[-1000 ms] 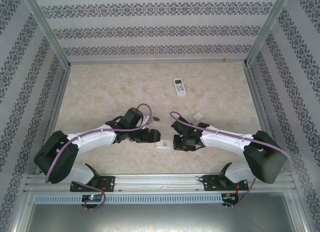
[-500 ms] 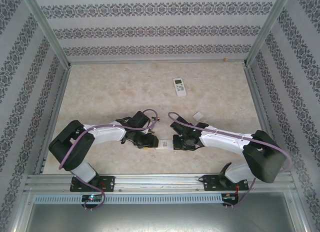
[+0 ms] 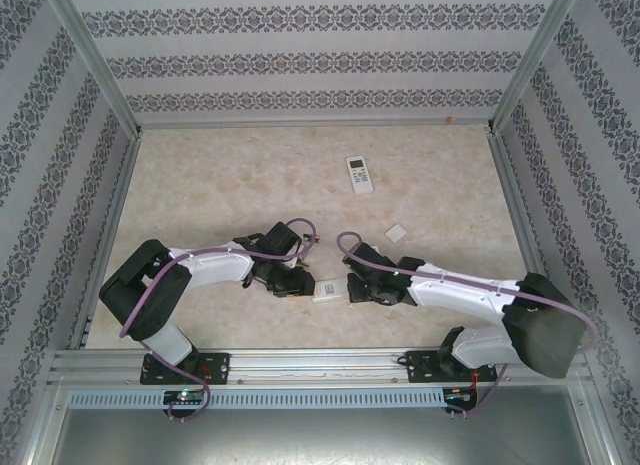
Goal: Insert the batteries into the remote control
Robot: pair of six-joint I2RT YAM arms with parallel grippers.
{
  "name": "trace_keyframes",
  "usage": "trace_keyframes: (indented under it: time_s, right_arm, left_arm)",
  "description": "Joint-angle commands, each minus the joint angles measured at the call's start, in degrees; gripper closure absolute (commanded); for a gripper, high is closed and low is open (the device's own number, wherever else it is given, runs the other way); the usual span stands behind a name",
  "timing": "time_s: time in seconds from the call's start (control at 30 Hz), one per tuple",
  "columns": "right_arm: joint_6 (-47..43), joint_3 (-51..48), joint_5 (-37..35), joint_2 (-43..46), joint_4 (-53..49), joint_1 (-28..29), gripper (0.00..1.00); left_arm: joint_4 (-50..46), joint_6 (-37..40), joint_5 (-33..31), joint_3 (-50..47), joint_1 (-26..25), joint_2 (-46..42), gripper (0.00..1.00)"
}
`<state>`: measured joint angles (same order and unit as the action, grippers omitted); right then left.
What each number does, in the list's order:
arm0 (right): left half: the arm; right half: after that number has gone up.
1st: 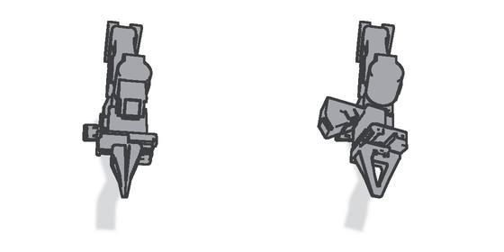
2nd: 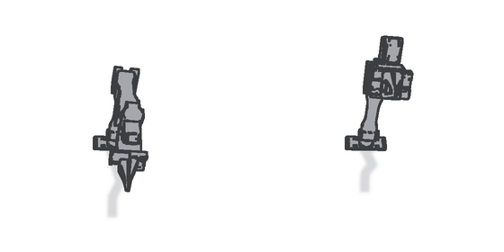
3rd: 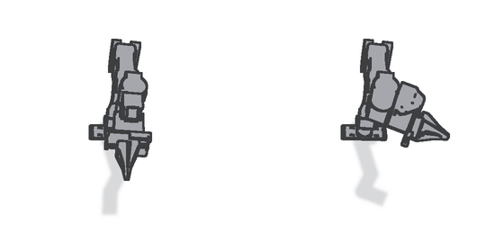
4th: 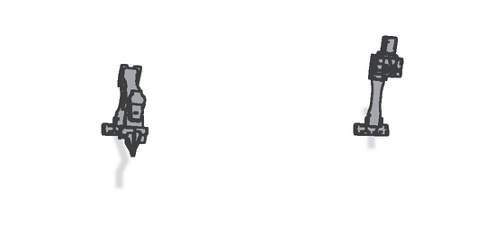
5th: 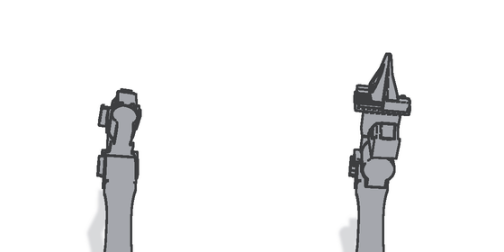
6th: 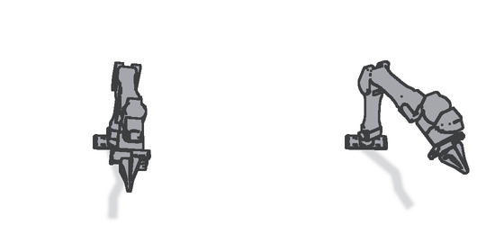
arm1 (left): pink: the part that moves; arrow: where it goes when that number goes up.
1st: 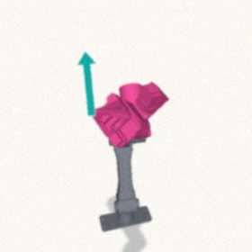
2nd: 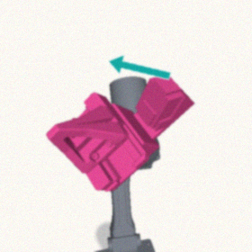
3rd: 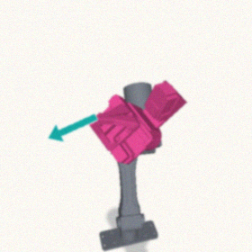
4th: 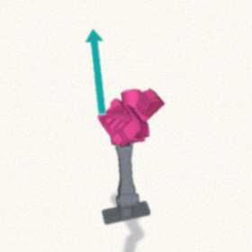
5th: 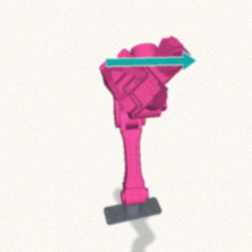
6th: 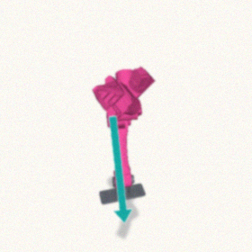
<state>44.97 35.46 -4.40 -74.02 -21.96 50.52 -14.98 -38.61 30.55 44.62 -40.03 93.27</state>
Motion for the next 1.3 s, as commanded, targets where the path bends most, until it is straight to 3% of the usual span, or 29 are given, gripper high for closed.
trace_keyframes:
  time_s: [0.0, 0.37, 0.8, 1.1, 1.2, 1.27]
  right_arm:
    - [-0.4, -2.4, -4.3, 2.9, 2.3, 0.4, 0.88]
    - [-1.5, -0.9, 2.4, -4.1, 4.9, 0.5, 0.89]
    - [-1.9, 1.9, 7.6, -5.1, -2.4, -1.0, 0.90]
    - [-0.9, 1.6, 10.0, 4.3, -3.0, -5.4, 0.89]
    - [-2.0, 0.5, 10.8, 4.3, -3.2, -6.4, 0.87]
    - [-2.8, 0.9, 11.3, 3.0, -3.8, -6.8, 0.78]
  left_arm:
    - [4.0, 1.4, -2.9, 0.1, -0.7, 2.9, 0.63]
    - [3.8, 1.4, -3.5, 0.2, -0.7, 2.3, 0.62]
    - [1.6, 2.8, -5.0, 1.8, -0.7, 1.9, 0.60]
    - [1.4, 3.2, -6.0, 2.0, -0.7, 1.7, 0.60]
    - [1.4, 3.3, -6.0, 2.0, -0.7, 1.6, 0.60]
    - [1.2, 3.5, -5.9, 2.1, -0.7, 1.6, 0.60]
